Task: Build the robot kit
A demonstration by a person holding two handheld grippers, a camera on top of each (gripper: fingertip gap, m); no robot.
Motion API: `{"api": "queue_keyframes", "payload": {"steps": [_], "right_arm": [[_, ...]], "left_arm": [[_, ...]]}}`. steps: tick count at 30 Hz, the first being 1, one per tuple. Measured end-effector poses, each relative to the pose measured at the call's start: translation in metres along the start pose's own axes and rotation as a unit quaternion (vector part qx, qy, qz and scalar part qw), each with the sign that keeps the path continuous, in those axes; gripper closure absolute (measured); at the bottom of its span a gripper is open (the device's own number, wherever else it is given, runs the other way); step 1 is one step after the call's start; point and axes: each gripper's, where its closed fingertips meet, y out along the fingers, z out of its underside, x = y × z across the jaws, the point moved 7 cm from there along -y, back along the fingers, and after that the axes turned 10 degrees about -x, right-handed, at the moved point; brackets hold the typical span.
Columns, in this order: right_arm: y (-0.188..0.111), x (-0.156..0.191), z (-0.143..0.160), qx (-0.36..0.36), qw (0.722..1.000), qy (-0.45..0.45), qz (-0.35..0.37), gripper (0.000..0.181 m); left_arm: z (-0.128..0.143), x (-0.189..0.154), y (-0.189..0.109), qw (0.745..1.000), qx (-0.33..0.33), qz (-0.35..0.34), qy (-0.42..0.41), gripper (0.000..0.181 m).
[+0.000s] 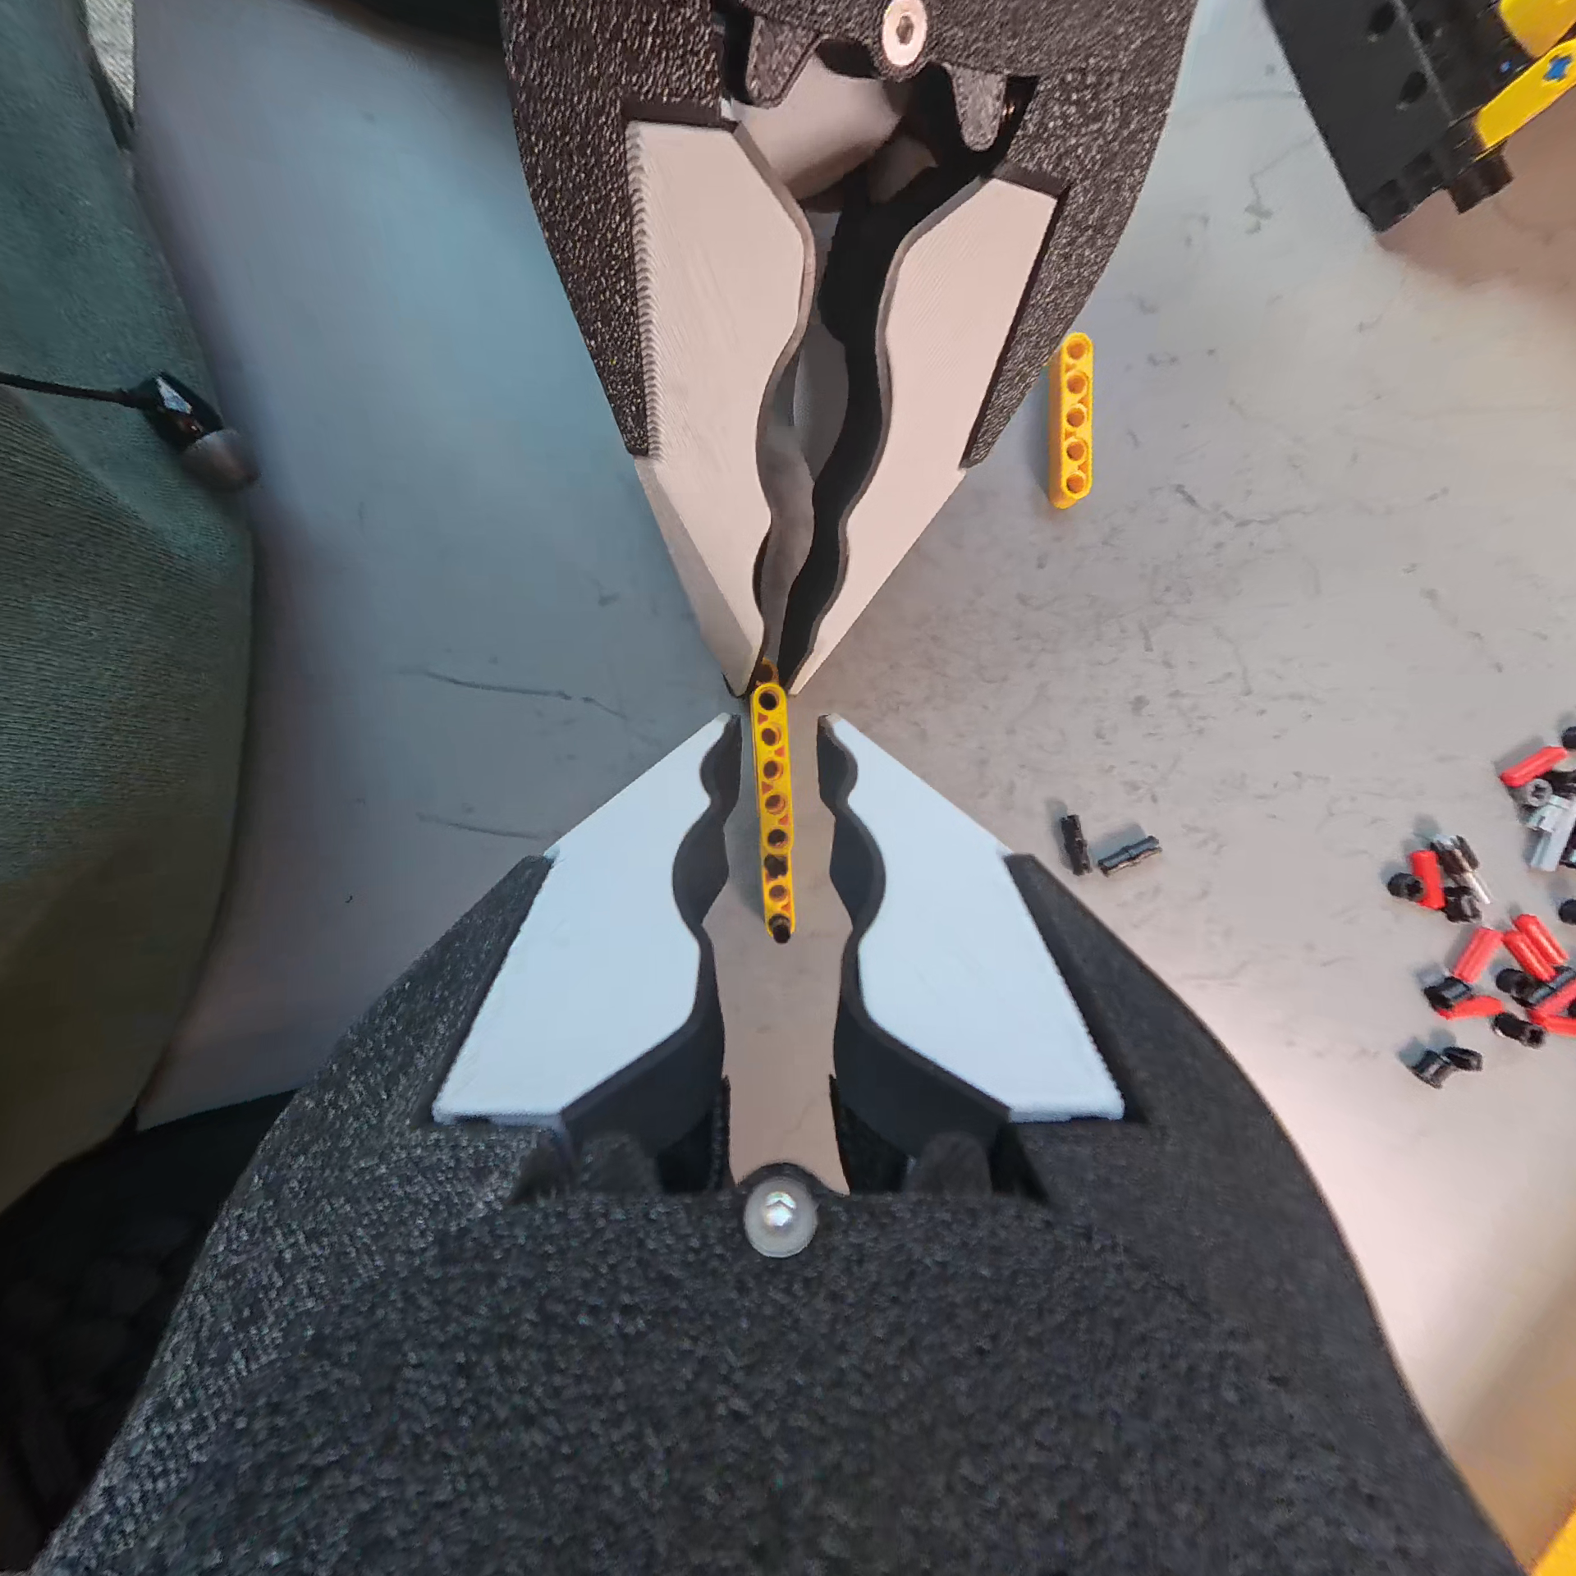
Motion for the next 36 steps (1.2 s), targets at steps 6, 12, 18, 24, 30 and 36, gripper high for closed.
{"api": "queue_keyframes", "payload": {"steps": [6,12,18,24,30,36], "right_arm": [[0.005,0.0,-0.001,-0.001,1.0,0.006,-0.022,0.174],[0.007,0.001,-0.007,0.048,0.998,-0.015,-0.025,0.175],[0.008,0.003,-0.01,0.071,0.996,-0.04,-0.02,0.175],[0.01,0.006,-0.013,0.095,0.993,-0.065,-0.002,0.175],[0.011,0.005,-0.014,0.096,0.993,-0.065,-0.014,0.175],[0.012,0.008,-0.016,0.122,0.989,-0.08,0.004,0.175]], "left_arm": [[0.0,0.0,0.0,1.0,0.0,0.001,0.0,0.174],[0.0,0.0,0.0,1.0,0.0,0.004,-0.006,0.175],[0.0,0.001,0.0,1.0,0.0,0.009,-0.019,0.175],[-0.001,0.002,0.0,0.999,0.001,0.017,-0.033,0.175],[-0.001,0.002,0.0,0.999,0.001,0.017,-0.03,0.175],[-0.001,0.001,0.0,1.0,0.001,0.011,-0.021,0.175]]}}
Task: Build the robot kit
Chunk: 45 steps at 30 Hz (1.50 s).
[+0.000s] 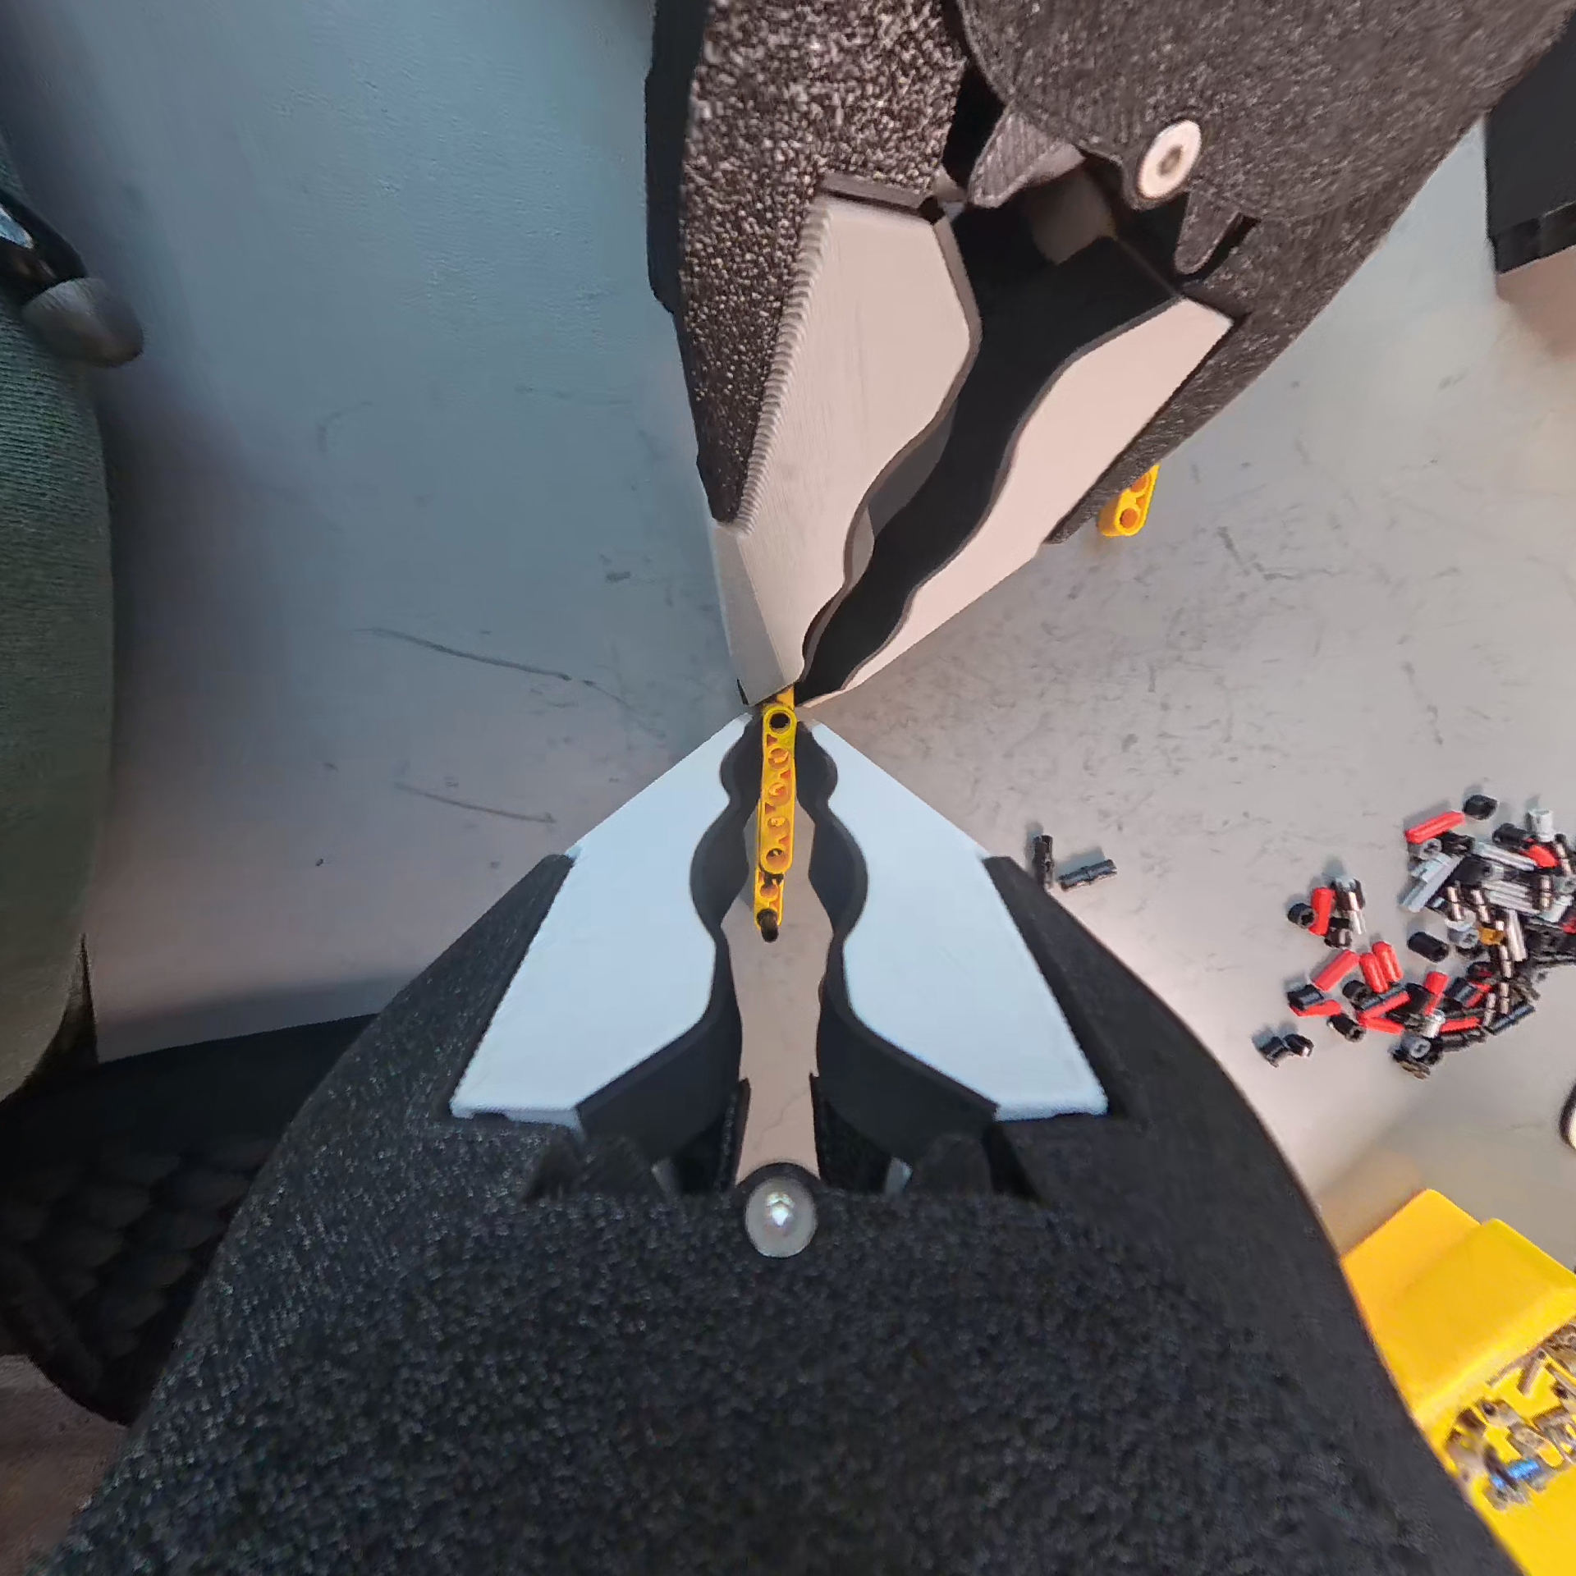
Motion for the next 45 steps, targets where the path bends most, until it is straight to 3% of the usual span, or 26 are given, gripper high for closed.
{"api": "queue_keyframes", "payload": {"steps": [8,29,36,45], "right_arm": [[0.001,0.0,-0.003,0.012,1.0,-0.026,0.0,0.175],[0.008,-0.006,-0.001,0.037,0.999,0.009,-0.031,0.175],[-0.005,-0.002,0.016,-0.046,0.998,0.038,-0.031,0.161],[-0.012,0.003,0.039,-0.104,0.992,0.066,0.001,0.174]], "left_arm": [[-0.001,0.001,0.0,1.0,-0.001,0.004,-0.01,0.175],[0.0,0.001,0.0,1.0,-0.003,-0.004,0.001,0.175],[0.002,-0.002,0.0,1.0,-0.001,-0.005,0.016,0.174],[0.002,-0.001,0.0,1.0,0.0,0.0,0.009,0.174]]}}
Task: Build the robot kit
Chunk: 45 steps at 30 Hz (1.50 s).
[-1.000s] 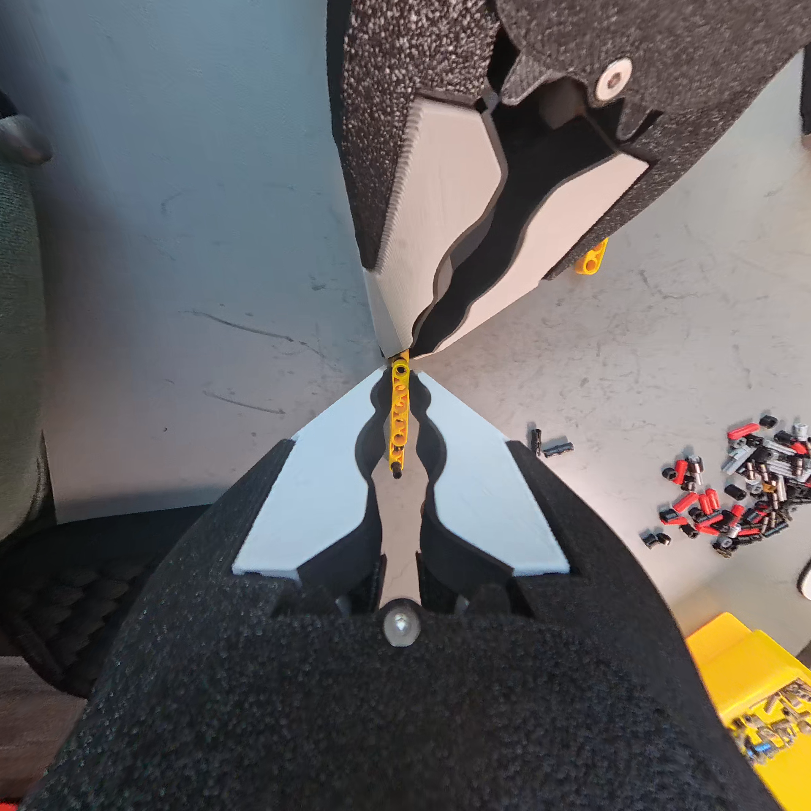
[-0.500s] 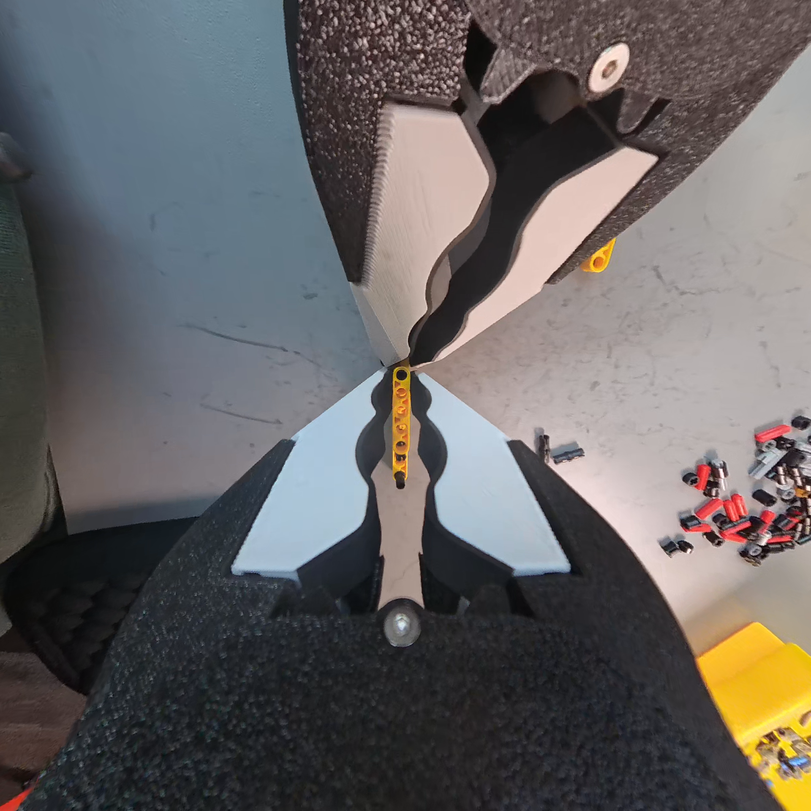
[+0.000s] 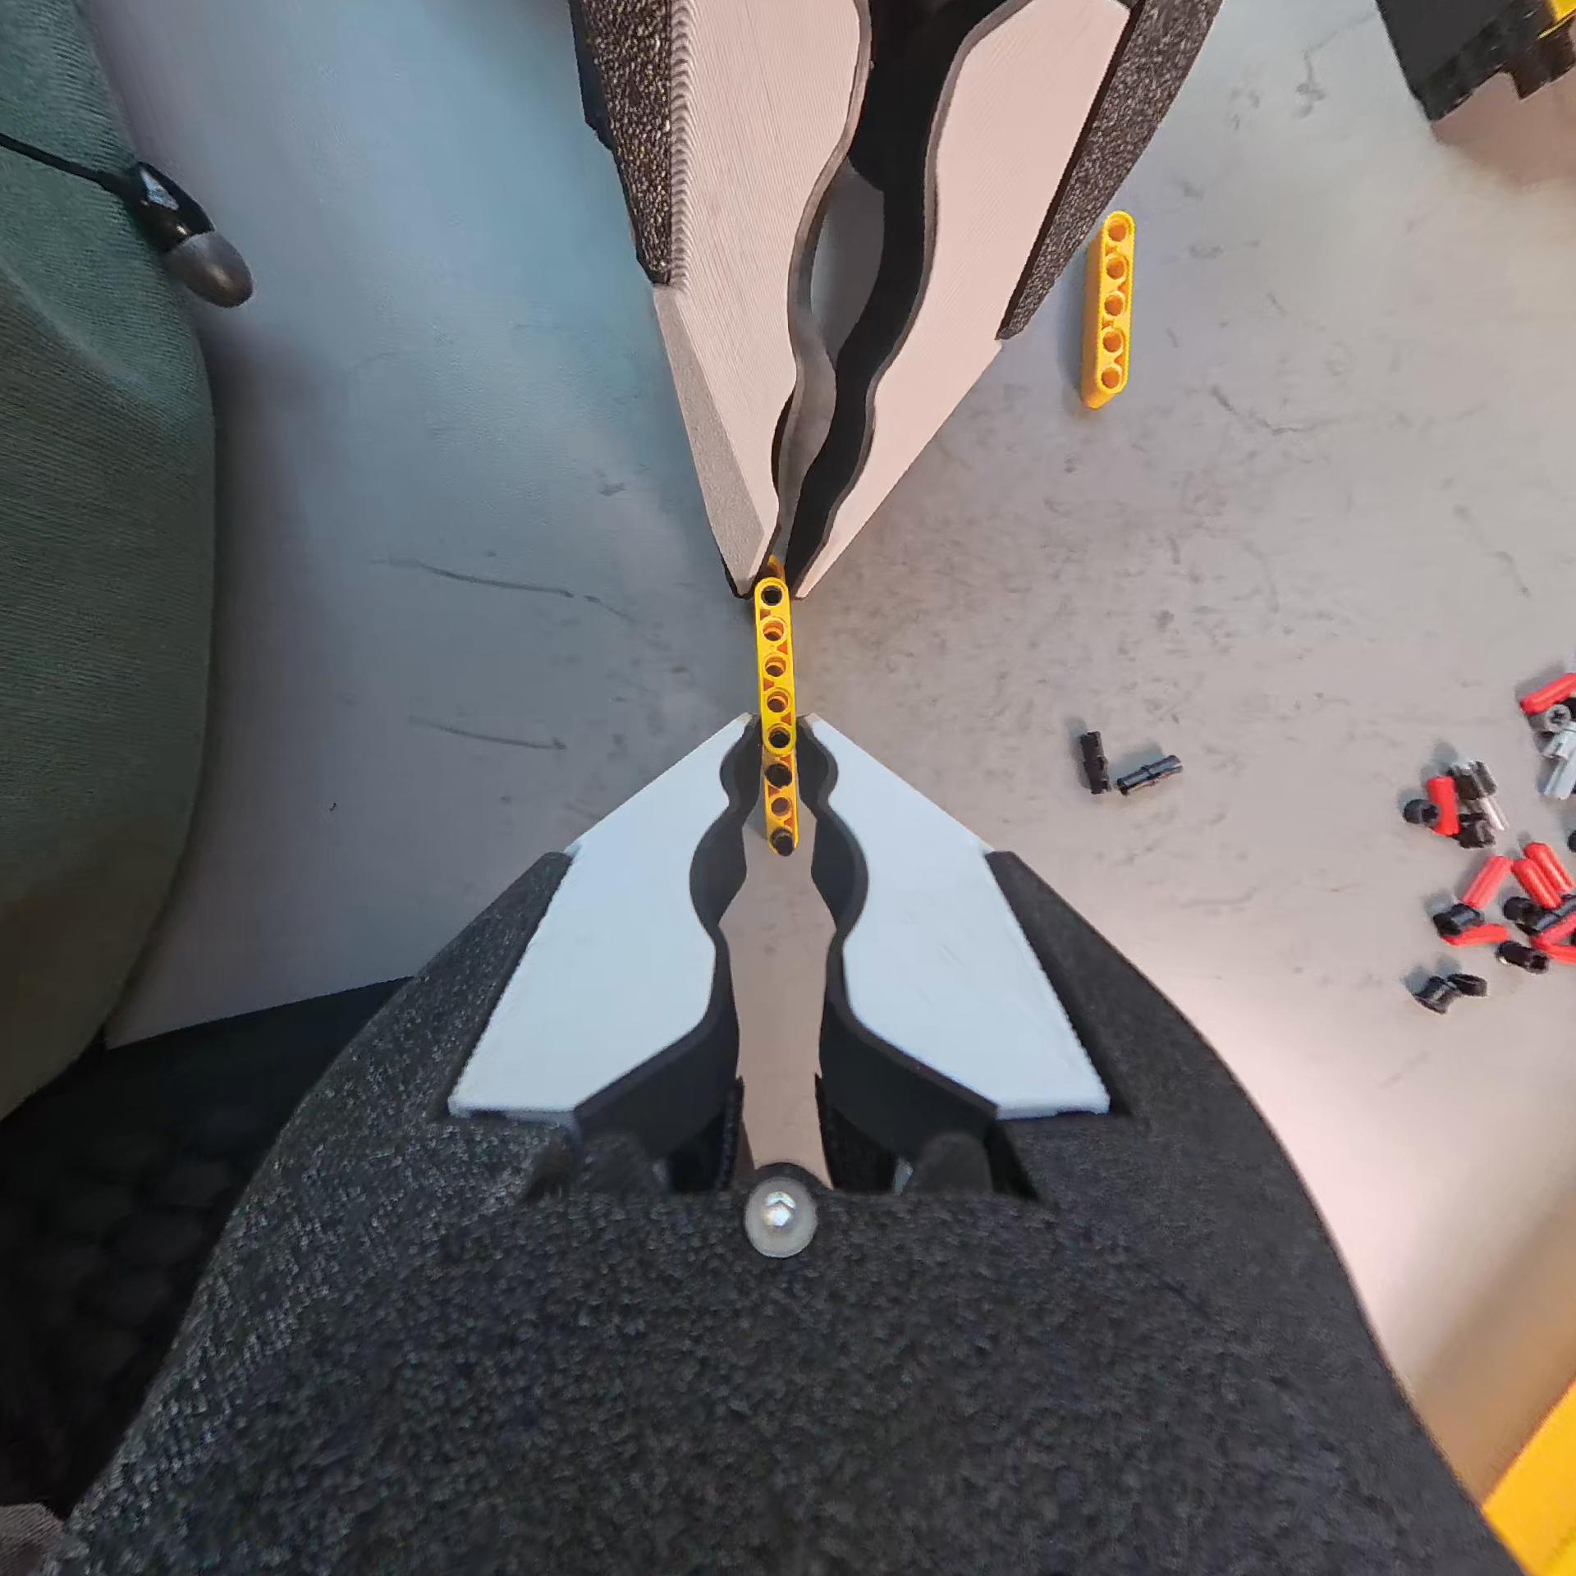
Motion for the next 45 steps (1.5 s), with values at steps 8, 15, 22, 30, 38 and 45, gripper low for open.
{"api": "queue_keyframes", "payload": {"steps": [8,15,22,30,38,45], "right_arm": [[-0.001,0.0,0.007,-0.045,0.998,0.041,0.0,0.174],[0.0,0.004,0.01,-0.088,0.994,0.057,0.014,0.174],[0.005,0.007,0.012,-0.112,0.993,0.042,0.017,0.169],[0.003,0.005,0.024,-0.136,0.99,0.045,0.022,0.175],[0.007,0.005,0.021,-0.143,0.988,0.047,0.016,0.175],[0.007,0.005,0.02,-0.145,0.988,0.05,0.009,0.176]], "left_arm": [[0.0,0.0,0.0,1.0,-0.002,-0.006,-0.003,0.174],[-0.006,-0.002,-0.01,0.999,-0.034,0.011,0.018,0.17],[-0.014,-0.011,0.008,0.995,-0.024,-0.007,0.102,0.174],[-0.016,-0.009,0.009,0.995,-0.021,-0.011,0.101,0.174],[-0.019,-0.011,0.015,0.995,-0.02,-0.014,0.098,0.174],[-0.024,-0.008,0.017,0.998,0.02,-0.001,0.053,0.175]]}}
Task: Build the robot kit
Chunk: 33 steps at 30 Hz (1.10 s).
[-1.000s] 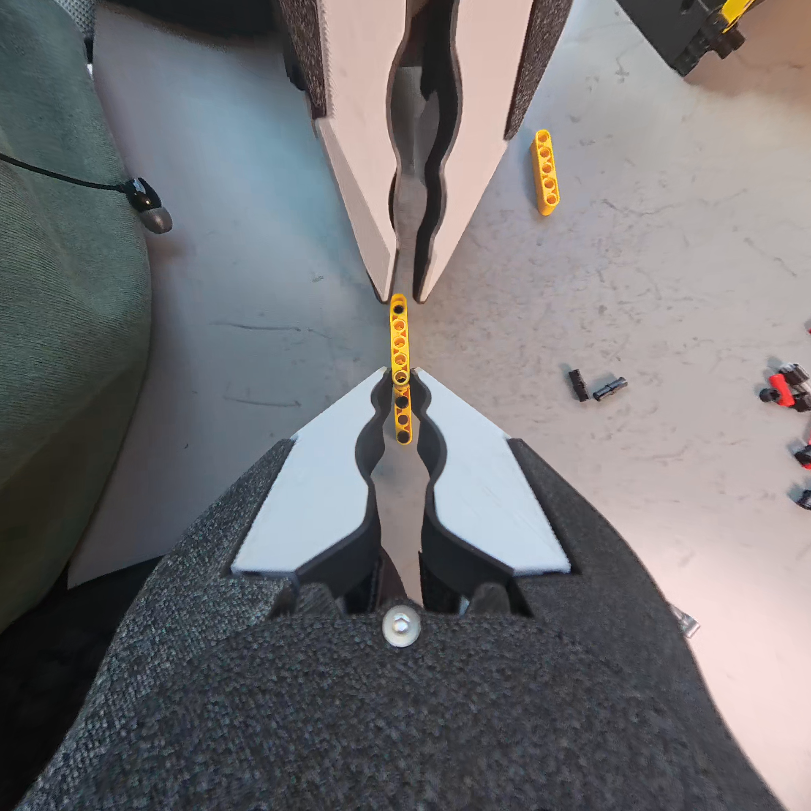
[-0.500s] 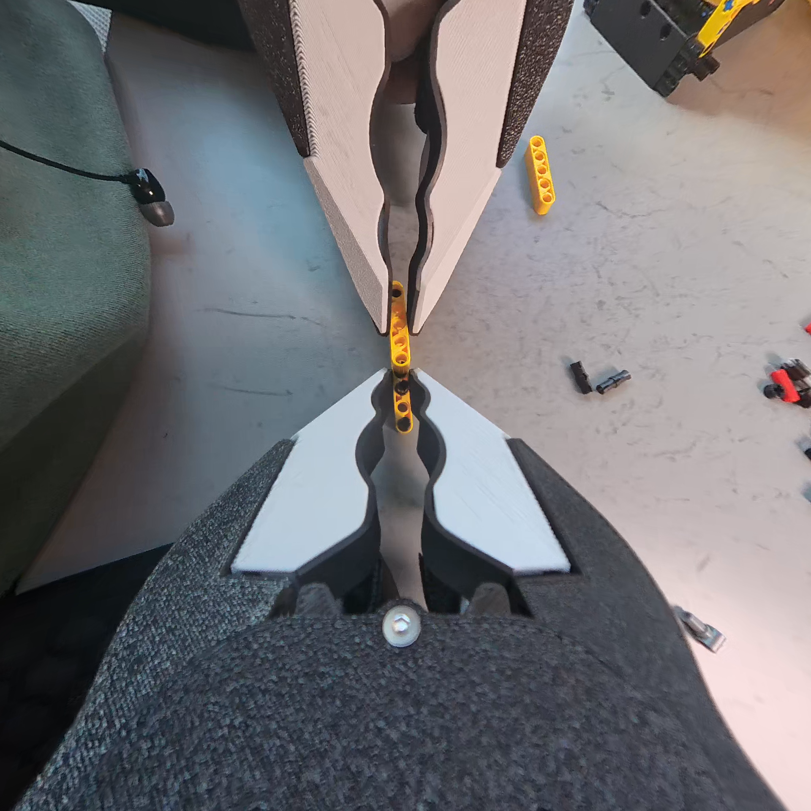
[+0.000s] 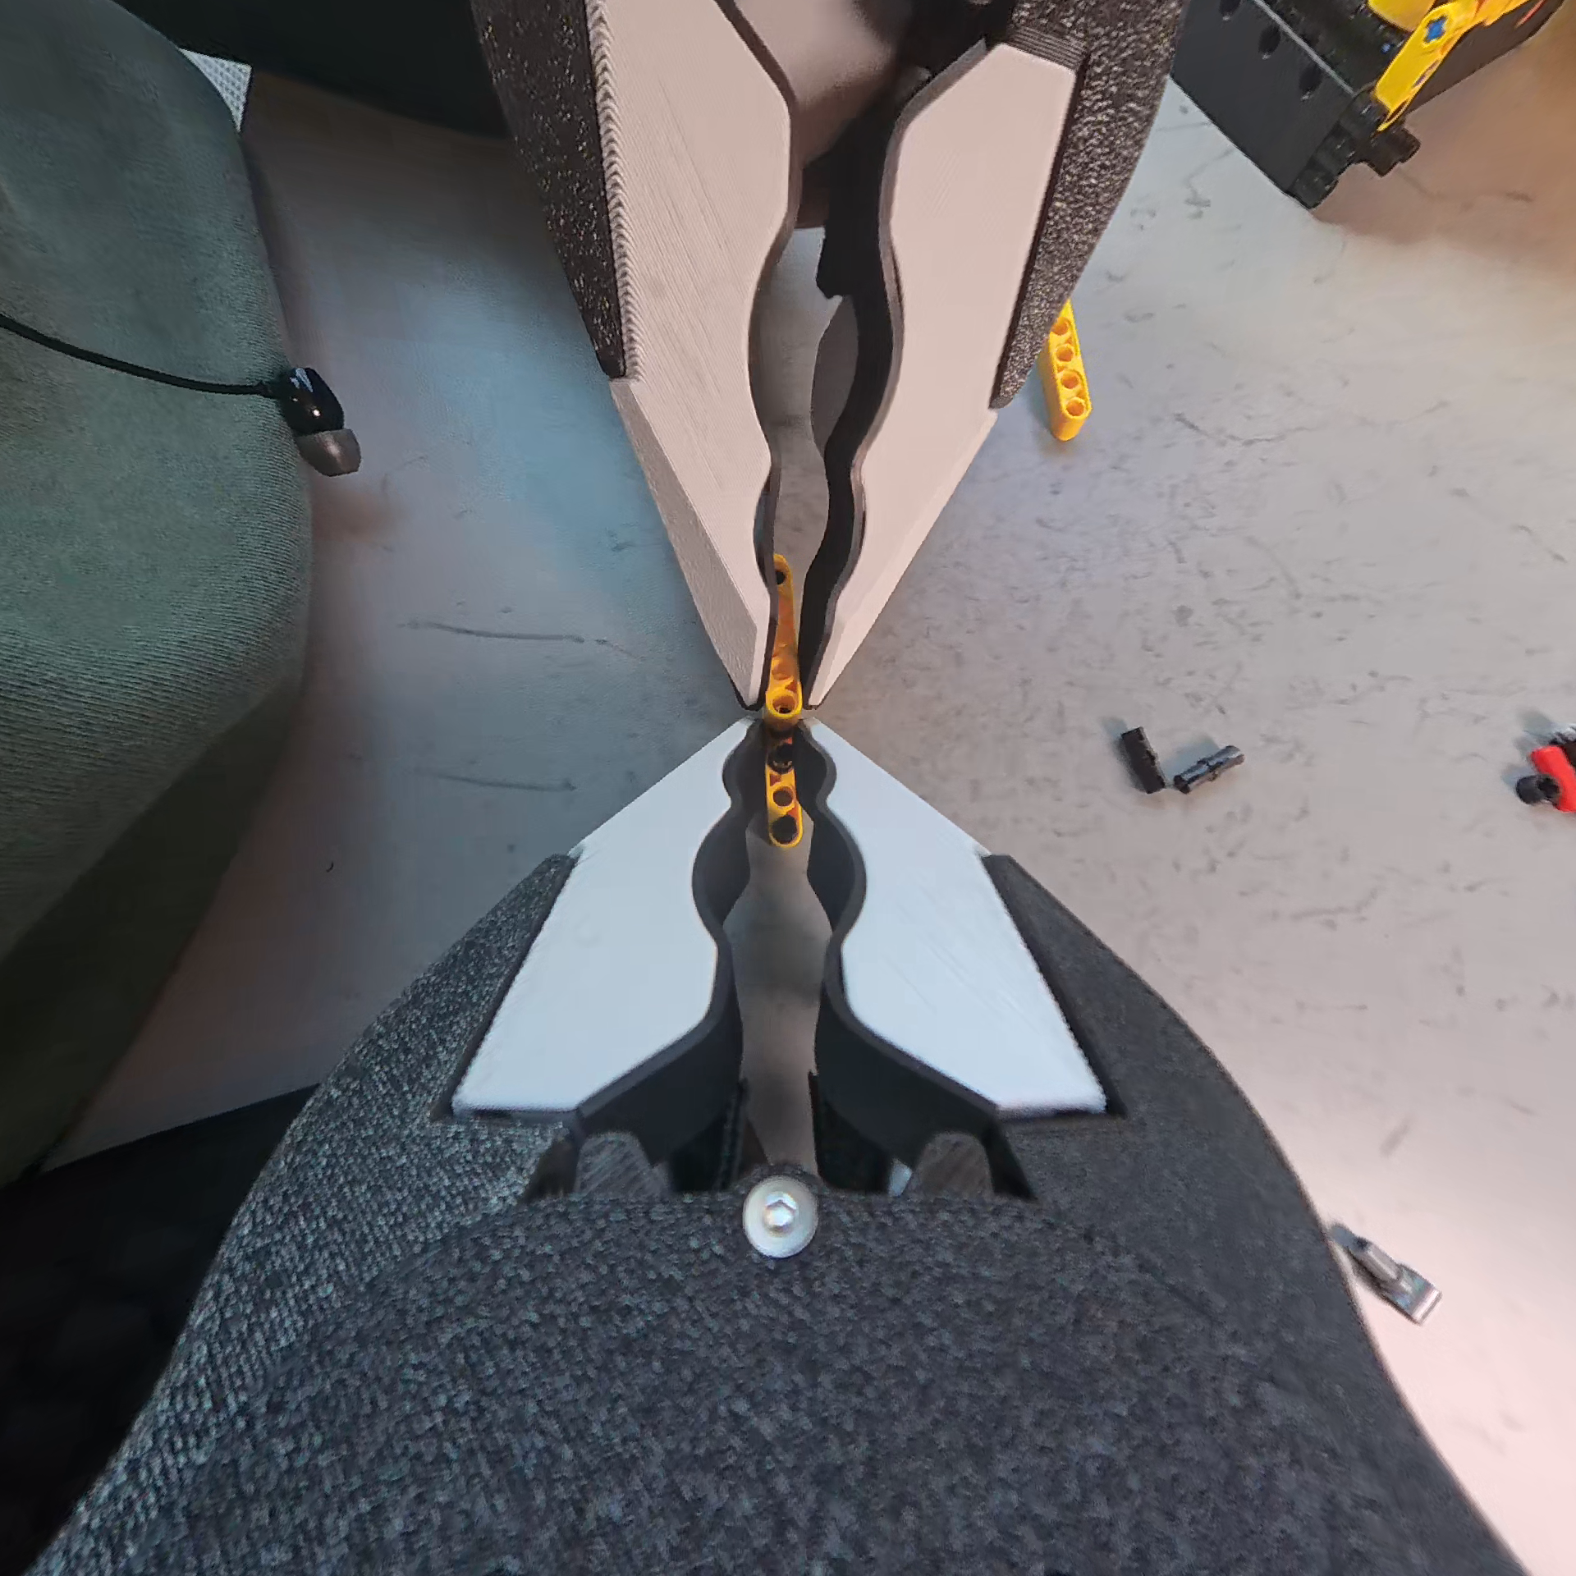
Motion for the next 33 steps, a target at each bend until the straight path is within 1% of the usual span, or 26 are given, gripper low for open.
{"api": "queue_keyframes", "payload": {"steps": [5,11,14,16,19,20,21,23,25,27,30,33], "right_arm": [[0.002,0.002,-0.001,0.003,1.0,0.003,-0.007,0.176],[0.0,0.004,0.001,0.004,1.0,-0.014,0.006,0.174],[-0.006,0.003,-0.001,-0.012,1.0,-0.016,0.016,0.165],[-0.013,0.003,-0.006,-0.029,1.0,0.002,0.01,0.167],[-0.016,0.004,-0.006,-0.014,1.0,-0.007,0.021,0.168],[-0.016,0.005,-0.005,-0.005,1.0,-0.011,0.025,0.168],[-0.015,0.005,-0.003,-0.001,1.0,-0.011,0.026,0.168],[-0.014,0.008,-0.002,0.002,1.0,-0.006,0.025,0.167],[-0.014,0.008,-0.003,0.001,0.999,-0.009,0.032,0.166],[-0.012,0.007,-0.007,-0.003,0.999,-0.012,0.037,0.165],[-0.006,0.006,-0.012,0.001,0.999,-0.01,0.033,0.166],[0.002,0.004,-0.01,0.027,0.999,-0.005,0.026,0.173]], "left_arm": [[-0.004,-0.002,0.004,0.997,0.063,0.009,0.033,0.175],[-0.006,-0.004,0.008,0.992,0.106,0.003,0.066,0.174],[-0.005,-0.003,0.008,0.994,0.096,0.009,0.055,0.174],[-0.004,-0.003,0.009,0.996,0.076,0.004,0.05,0.174],[-0.002,-0.005,0.01,0.997,0.037,-0.009,0.072,0.174],[-0.001,-0.004,0.008,0.996,0.034,-0.017,0.075,0.17],[-0.001,-0.003,0.005,0.997,0.03,-0.022,0.075,0.16],[-0.003,-0.003,-0.006,0.998,0.007,-0.019,0.068,0.157],[-0.002,-0.004,-0.016,0.997,-0.012,-0.023,0.066,0.158],[0.004,-0.003,-0.019,0.998,-0.015,-0.027,0.062,0.163],[0.01,-0.003,-0.015,0.998,-0.017,-0.027,0.052,0.174],[0.011,-0.004,-0.011,0.998,-0.014,-0.019,0.057,0.174]]}}
